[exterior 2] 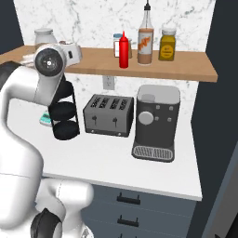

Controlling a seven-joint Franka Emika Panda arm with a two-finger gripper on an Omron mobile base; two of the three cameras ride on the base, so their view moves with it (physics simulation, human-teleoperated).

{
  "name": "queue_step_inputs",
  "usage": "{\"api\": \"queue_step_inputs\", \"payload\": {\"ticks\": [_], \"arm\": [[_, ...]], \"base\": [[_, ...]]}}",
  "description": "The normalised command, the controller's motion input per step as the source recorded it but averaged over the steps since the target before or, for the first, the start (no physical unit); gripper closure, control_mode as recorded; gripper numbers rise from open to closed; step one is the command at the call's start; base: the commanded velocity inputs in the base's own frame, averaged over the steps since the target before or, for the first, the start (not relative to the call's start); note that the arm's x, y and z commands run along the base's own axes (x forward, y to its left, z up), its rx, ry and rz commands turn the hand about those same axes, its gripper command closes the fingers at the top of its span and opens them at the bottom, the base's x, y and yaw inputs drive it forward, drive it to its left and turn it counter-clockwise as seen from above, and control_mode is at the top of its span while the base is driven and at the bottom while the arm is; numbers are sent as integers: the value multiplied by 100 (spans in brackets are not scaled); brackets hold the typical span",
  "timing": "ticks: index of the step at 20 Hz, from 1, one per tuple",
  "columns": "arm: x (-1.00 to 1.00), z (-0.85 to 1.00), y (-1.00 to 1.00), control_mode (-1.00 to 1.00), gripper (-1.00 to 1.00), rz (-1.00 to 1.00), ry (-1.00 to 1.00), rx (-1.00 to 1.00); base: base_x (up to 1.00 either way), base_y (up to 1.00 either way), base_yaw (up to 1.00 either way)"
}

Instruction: Put the shaker and condiment bottle from the counter next to their counterparts in the cabinet.

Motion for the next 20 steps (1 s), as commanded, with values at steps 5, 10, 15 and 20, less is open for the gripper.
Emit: {"api": "queue_step_inputs", "payload": {"ticks": [5, 10, 15, 20], "arm": [[44, -5, 0, -100, 100, 11, 1, 0], [57, -1, 0, -100, 100, 14, 5, 0], [34, 0, 0, -100, 100, 6, 2, 0], [1, 0, 0, -100, 100, -3, 0, 0]], "base": [[0, 0, 0], [0, 0, 0], [0, 0, 0], [0, 0, 0]]}}
